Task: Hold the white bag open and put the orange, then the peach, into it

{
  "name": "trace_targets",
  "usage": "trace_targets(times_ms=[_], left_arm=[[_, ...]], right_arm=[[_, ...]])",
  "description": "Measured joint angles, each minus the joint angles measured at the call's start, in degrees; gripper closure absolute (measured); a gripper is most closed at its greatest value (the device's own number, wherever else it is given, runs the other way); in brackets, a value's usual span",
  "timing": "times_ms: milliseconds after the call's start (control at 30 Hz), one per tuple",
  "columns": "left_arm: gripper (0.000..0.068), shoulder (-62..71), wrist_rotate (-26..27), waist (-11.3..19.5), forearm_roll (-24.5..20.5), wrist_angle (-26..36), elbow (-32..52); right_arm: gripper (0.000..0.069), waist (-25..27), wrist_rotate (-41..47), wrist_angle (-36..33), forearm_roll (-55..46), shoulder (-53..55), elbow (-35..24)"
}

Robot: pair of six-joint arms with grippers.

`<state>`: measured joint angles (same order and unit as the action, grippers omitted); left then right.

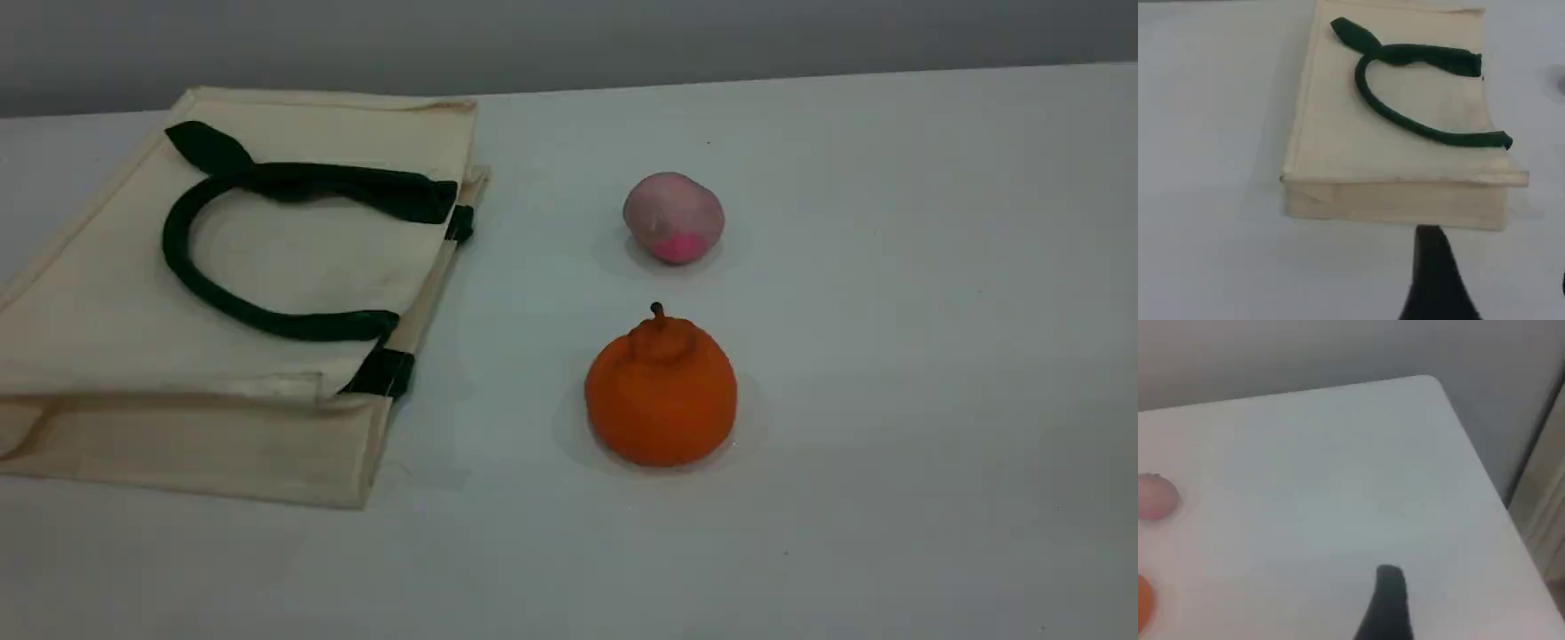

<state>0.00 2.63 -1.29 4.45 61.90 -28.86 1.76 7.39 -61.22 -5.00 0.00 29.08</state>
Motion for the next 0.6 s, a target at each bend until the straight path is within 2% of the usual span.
trace_targets(times_ms=[600], left_arm=[[0.0281, 0.0, 0.0, 0.0, 0.0, 0.0, 0.0]], right_arm=[[0.0126, 0.0, 0.0, 0.0, 0.5, 0.0, 0.0]])
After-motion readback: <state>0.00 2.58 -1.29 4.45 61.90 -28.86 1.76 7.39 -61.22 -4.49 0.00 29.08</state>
